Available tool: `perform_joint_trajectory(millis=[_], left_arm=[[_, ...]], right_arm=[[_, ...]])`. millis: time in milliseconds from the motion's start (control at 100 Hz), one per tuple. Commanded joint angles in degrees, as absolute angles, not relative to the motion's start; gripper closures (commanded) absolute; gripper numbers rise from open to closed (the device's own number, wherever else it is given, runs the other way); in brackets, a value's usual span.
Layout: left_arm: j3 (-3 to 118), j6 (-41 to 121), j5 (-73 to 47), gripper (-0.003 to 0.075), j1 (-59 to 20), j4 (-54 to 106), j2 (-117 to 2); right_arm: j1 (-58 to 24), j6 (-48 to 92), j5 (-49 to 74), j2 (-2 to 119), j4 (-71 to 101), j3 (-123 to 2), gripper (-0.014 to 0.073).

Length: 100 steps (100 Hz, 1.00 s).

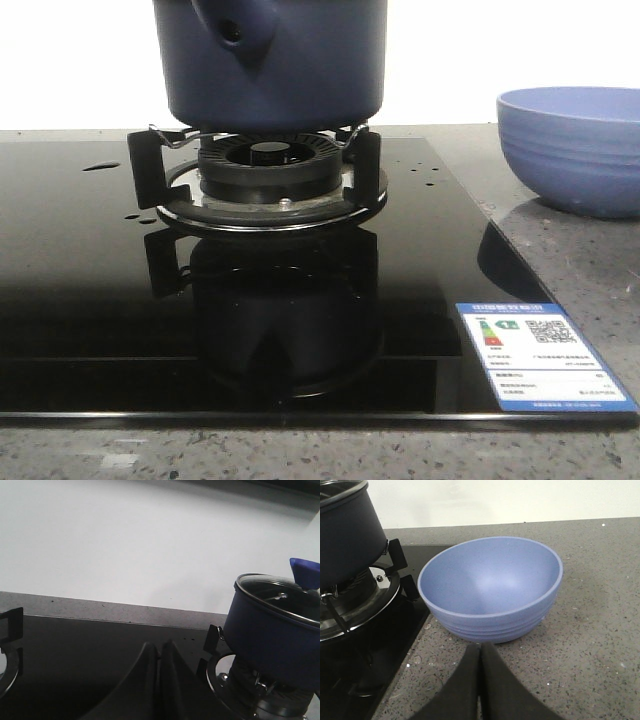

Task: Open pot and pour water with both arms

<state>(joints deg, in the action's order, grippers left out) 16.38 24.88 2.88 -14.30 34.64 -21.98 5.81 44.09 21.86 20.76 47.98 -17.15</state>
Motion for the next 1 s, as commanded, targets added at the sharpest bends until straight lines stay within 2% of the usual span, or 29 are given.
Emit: perform_joint_trajectory(millis=[0, 190, 430, 610, 750, 990], left_arm=[[17.65, 24.42, 6.61, 0.0739, -14.29, 31.75, -22.23], [14.73, 6.31, 6.37, 0.0739, -10.88, 10.55, -18.75], [7.28, 4.42, -0.71, 0.0739, -3.06, 8.98, -7.1], [0.94, -0.64, -1.11, 0.0739, -0.54, 6.28, 1.91], [-2.18, -0.87, 0.68, 0.0739, -0.54, 6.3, 1.82], [-2.07, -0.87, -2.91, 0.0739, -1.0, 6.3, 1.82]], right_arm=[[6.09, 44.7, 18.72, 20.91, 49.62, -18.58, 0.0657], [6.09, 44.7, 18.72, 20.91, 49.62, -18.58, 0.0657], [6.09, 44.7, 18.72, 20.91, 49.62, -18.58, 0.0657], [6.09, 44.7, 18.72, 20.91, 49.62, -18.58, 0.0657], [6.09, 44.7, 18.72, 21.14, 49.62, -18.58, 0.0657], [6.09, 44.7, 18.72, 21.14, 49.62, -18.58, 0.0657]])
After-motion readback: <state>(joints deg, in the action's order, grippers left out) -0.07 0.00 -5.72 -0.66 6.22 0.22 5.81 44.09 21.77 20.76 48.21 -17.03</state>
